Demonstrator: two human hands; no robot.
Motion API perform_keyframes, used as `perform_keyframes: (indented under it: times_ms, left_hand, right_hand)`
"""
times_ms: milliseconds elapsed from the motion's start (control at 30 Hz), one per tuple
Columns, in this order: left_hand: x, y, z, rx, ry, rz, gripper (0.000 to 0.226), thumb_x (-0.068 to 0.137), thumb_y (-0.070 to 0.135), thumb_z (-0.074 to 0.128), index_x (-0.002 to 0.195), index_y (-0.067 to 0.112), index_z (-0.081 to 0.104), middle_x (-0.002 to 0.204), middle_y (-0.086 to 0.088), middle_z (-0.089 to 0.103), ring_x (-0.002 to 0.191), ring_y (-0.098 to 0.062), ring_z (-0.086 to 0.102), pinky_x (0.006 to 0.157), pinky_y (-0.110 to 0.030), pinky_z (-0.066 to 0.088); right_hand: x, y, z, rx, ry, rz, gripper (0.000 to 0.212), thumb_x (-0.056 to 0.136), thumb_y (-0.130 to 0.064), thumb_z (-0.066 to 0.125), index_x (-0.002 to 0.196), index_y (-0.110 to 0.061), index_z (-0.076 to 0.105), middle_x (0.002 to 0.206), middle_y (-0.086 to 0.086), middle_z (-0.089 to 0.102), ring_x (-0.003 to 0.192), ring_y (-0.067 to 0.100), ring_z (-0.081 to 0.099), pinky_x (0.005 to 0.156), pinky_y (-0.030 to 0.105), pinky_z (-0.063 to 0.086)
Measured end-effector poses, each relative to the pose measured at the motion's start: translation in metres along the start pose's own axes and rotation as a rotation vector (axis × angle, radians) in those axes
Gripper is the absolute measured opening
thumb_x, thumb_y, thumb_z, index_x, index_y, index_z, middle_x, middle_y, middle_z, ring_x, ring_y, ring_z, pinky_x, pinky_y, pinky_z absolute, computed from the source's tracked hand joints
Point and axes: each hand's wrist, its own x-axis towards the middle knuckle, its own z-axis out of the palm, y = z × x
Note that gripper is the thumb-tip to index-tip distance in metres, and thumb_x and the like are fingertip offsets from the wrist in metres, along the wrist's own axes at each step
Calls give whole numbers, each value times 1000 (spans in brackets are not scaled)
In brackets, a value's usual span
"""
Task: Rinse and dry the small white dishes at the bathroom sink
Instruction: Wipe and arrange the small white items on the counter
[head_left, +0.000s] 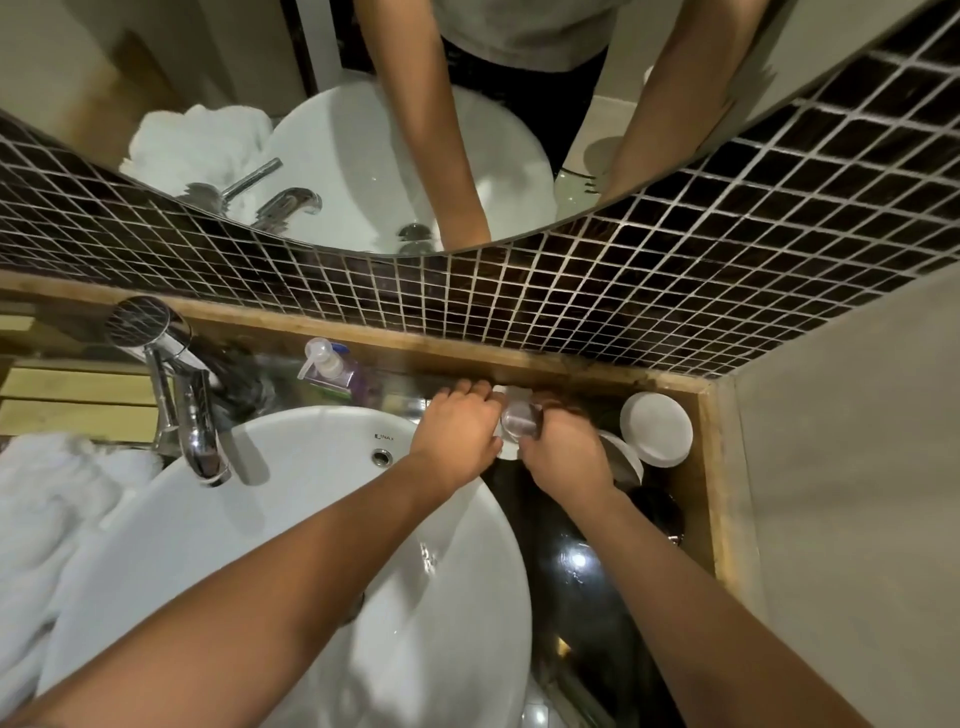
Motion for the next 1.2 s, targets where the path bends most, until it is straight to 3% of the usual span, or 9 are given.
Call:
perform_keyframes:
  times_ms: [100,333,700,833,967,1200]
  left_hand:
    - [0,3,1,6,-15,-13,48,86,30,66,131,20,54,131,-6,57,123,-26,48,102,-41,41]
    - [0,3,-3,-16,-50,-43,48,87,21,62,133,15,50,129,-10,56,121,-28,47,100,-41,46]
    - [-6,-2,-14,-278,17,-103,47,86,32,62,130,17,52,127,-5,59,120,-24,51,100,-38,46]
    - [1,12,-10,-329,26,-78,45,87,28,62,129,13,52,126,-9,59,121,-27,51,104,-39,42]
    - [8,23,-6,-330,20,-71,43,88,25,64,128,16,52,128,-7,56,122,-25,50,102,-41,44]
    - [6,26,-2,-293,1,-86,44,89,25,63,130,19,48,133,-5,53,107,-31,62,89,-47,53]
  right_hand:
    - [0,-1,-3,51,-14,44,23,99,-14,63,122,-16,66,113,6,69,108,26,66,97,39,56]
    - [-3,1,-6,148,8,75,40,97,-11,66,135,-21,59,124,6,67,116,27,64,101,38,54]
    - [-9,-1,-6,224,17,101,38,96,-7,66,132,-19,62,123,7,69,112,25,66,87,30,50]
    - [-12,-2,-8,228,9,67,35,96,-8,66,130,-17,62,122,8,69,114,28,65,97,38,53]
    - [-12,1,-9,271,29,32,27,98,-13,64,125,-18,64,118,7,71,112,28,65,96,38,50]
    - [-9,3,-8,353,18,72,40,99,-18,63,139,-21,56,131,8,66,124,30,60,103,42,48]
